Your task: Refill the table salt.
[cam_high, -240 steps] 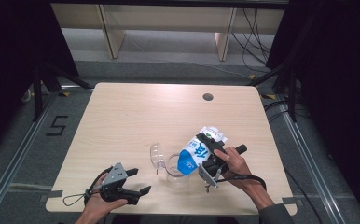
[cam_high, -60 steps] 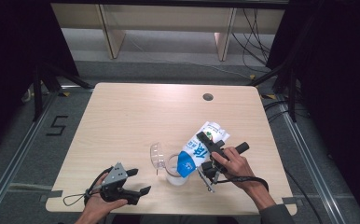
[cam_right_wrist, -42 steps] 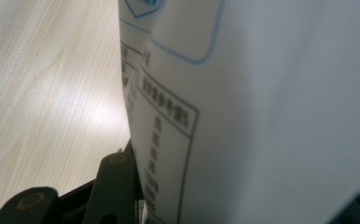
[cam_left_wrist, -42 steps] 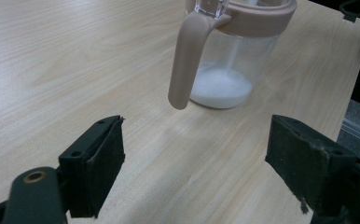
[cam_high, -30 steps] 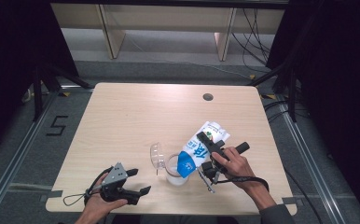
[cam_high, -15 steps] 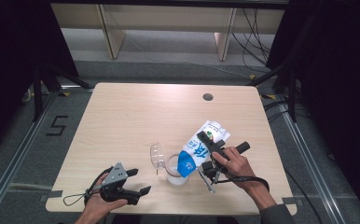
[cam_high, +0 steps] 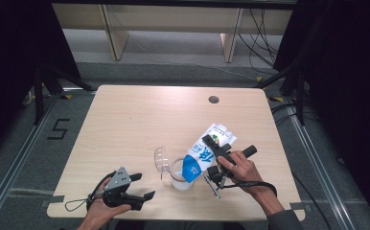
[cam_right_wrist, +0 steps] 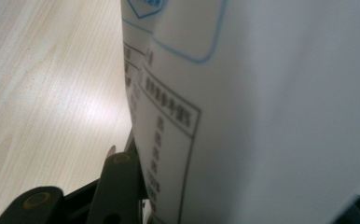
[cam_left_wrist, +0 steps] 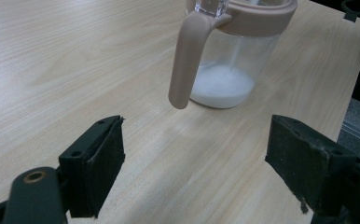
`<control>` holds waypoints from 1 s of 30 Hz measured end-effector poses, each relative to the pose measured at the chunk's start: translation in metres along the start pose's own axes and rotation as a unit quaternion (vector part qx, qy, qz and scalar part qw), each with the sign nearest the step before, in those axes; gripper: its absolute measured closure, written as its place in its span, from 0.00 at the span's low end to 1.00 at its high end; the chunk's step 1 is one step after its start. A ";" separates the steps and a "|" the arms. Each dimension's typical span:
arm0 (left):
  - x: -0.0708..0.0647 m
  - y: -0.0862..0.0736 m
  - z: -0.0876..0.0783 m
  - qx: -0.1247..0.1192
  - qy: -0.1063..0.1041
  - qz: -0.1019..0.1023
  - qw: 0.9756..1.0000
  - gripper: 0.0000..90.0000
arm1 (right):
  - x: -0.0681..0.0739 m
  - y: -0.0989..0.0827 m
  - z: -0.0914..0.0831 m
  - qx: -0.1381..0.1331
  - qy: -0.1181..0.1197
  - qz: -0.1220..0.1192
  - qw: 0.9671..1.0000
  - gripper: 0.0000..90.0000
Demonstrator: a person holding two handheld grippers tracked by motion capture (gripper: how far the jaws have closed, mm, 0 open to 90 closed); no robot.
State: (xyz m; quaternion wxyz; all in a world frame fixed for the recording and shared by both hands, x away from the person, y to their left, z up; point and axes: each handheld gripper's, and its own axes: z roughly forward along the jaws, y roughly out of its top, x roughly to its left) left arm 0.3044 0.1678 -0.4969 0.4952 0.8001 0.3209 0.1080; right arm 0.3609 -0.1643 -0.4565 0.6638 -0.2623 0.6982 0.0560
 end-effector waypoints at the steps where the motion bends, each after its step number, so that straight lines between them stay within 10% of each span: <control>1: 0.000 0.000 0.000 0.000 0.000 0.000 1.000 0.21 | 0.000 0.000 0.000 0.000 0.000 -0.001 1.000 0.65; 30: 0.000 0.000 0.000 -0.001 0.000 -0.001 1.000 0.21 | 0.003 0.001 0.001 0.000 0.003 0.027 1.000 0.67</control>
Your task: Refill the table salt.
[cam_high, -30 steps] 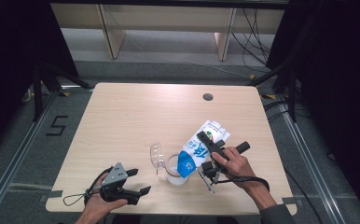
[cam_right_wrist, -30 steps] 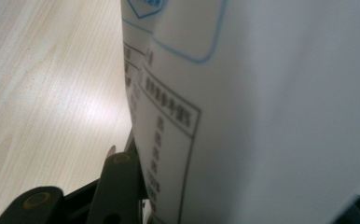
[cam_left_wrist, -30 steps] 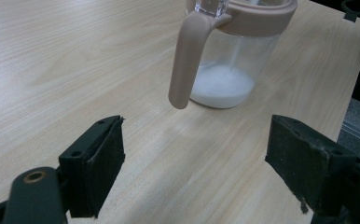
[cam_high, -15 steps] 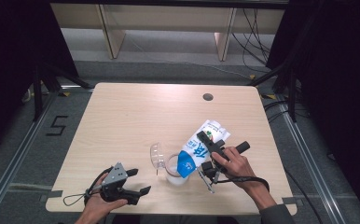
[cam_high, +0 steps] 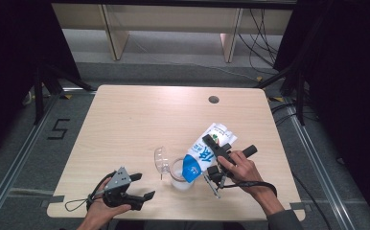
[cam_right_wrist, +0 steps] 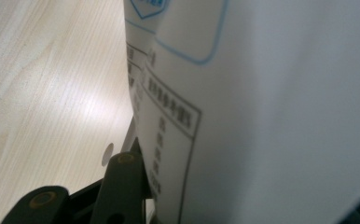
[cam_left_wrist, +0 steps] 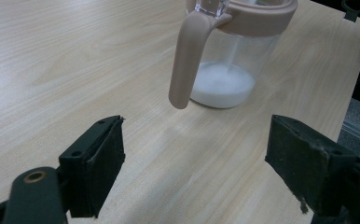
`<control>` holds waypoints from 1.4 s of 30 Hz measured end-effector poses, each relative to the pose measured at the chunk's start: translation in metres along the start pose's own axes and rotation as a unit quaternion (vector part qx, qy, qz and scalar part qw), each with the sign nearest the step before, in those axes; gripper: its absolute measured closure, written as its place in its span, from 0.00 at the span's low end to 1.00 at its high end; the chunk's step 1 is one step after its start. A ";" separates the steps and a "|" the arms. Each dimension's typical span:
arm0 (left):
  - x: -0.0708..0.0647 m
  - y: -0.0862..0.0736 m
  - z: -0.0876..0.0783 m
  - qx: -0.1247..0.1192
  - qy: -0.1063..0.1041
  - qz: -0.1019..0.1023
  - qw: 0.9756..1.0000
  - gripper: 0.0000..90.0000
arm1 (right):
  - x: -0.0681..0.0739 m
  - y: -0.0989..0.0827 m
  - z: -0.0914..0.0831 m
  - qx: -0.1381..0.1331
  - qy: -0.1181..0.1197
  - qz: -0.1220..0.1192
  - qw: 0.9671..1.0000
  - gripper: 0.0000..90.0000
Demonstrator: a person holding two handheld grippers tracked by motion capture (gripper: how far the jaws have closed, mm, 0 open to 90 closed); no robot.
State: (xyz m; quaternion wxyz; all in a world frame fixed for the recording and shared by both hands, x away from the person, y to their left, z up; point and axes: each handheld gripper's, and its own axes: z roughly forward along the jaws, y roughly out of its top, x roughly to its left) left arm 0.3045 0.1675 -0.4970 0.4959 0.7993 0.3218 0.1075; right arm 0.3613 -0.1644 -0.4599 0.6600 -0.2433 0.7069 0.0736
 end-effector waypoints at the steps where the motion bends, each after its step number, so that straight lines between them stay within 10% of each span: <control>1: 0.000 0.000 0.000 0.000 0.000 0.000 1.000 0.21 | 0.000 0.000 0.000 0.000 0.000 -0.001 1.000 0.67; 42: 0.000 0.000 0.000 0.000 0.000 0.000 1.000 0.21 | -0.005 0.000 -0.001 -0.005 -0.014 -0.014 1.000 0.70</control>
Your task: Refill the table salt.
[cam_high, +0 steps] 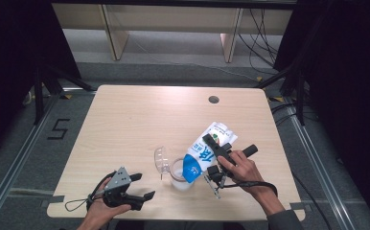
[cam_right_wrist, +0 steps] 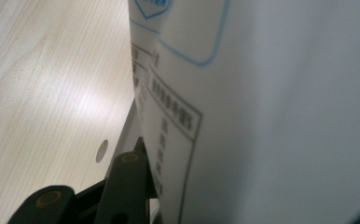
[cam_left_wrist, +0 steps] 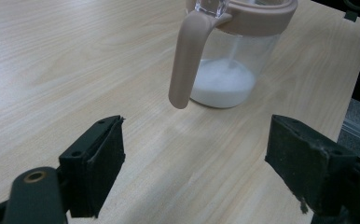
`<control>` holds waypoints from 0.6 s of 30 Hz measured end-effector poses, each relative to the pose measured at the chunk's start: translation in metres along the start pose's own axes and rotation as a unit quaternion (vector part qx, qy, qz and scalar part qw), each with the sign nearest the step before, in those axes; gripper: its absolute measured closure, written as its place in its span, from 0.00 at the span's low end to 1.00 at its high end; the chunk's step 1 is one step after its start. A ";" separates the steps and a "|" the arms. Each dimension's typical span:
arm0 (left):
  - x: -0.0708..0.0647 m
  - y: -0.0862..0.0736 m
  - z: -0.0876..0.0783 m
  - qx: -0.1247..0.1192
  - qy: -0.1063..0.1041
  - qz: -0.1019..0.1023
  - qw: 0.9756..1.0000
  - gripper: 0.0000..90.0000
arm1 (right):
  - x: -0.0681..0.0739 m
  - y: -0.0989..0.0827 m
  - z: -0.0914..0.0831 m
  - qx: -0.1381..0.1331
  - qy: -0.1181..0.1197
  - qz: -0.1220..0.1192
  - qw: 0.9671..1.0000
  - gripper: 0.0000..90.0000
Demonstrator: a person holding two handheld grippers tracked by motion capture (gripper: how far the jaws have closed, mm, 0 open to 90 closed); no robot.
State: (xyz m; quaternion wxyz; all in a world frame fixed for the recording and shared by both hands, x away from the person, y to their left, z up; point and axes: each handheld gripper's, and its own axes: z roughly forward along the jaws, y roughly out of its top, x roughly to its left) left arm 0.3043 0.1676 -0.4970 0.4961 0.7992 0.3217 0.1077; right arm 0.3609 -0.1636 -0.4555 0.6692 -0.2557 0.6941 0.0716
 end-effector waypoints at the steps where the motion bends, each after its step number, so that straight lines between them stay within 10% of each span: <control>1: 0.000 0.000 0.000 0.000 0.000 0.000 1.000 0.21 | 0.000 0.000 0.000 0.000 0.008 -0.002 1.000 0.70; 18: 0.000 0.000 0.000 0.002 0.002 0.001 1.000 0.21 | -0.001 0.000 0.000 0.002 -0.002 -0.006 1.000 0.71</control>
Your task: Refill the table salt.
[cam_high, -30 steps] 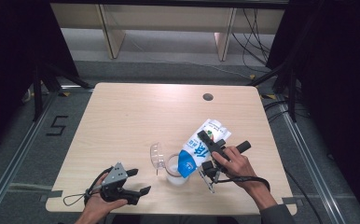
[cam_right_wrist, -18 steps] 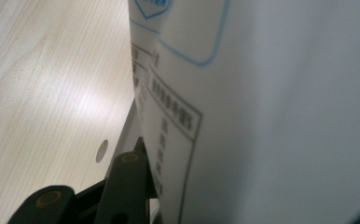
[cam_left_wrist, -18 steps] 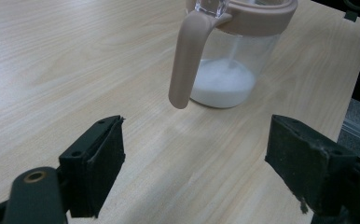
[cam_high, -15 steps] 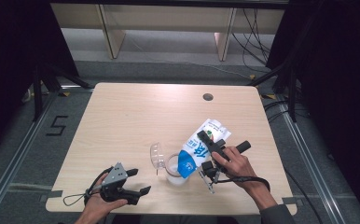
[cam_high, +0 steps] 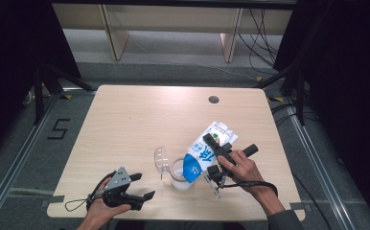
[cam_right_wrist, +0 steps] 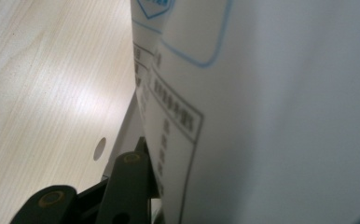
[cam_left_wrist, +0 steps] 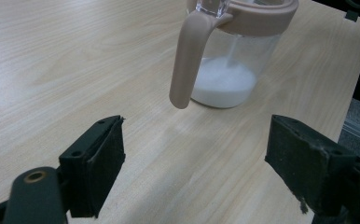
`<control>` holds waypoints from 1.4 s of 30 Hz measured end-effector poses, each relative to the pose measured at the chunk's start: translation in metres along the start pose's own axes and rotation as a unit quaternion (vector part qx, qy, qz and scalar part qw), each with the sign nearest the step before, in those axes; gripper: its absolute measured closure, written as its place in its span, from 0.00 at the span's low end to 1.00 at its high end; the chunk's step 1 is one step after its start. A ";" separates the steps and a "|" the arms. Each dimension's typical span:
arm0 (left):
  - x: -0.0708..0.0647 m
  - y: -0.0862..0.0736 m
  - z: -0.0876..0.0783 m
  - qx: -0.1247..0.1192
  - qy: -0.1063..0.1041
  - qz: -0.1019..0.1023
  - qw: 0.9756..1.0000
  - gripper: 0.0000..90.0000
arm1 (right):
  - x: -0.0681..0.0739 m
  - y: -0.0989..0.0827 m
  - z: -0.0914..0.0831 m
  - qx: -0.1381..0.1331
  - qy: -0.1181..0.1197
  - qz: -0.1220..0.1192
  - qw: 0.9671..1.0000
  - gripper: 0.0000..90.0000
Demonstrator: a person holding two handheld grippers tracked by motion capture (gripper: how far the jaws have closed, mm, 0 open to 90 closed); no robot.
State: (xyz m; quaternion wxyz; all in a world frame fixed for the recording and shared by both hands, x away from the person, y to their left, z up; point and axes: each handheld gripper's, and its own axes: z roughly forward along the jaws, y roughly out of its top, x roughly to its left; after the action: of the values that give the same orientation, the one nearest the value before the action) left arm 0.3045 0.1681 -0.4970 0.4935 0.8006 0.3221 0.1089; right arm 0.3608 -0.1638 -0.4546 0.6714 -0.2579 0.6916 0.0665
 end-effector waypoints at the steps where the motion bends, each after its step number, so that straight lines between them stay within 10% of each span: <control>1: 0.000 0.000 0.000 0.000 -0.001 0.002 1.000 0.21 | 0.000 0.000 0.000 0.001 0.000 -0.001 1.000 0.71; 42: 0.000 0.000 0.000 0.003 0.004 -0.001 1.000 0.21 | -0.001 0.000 -0.001 0.006 0.003 -0.005 1.000 0.74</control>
State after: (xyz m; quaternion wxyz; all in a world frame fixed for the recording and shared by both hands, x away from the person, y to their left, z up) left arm 0.3039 0.1680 -0.4969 0.4901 0.8012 0.3251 0.1104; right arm 0.3600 -0.1640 -0.4533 0.6714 -0.2576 0.6924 0.0585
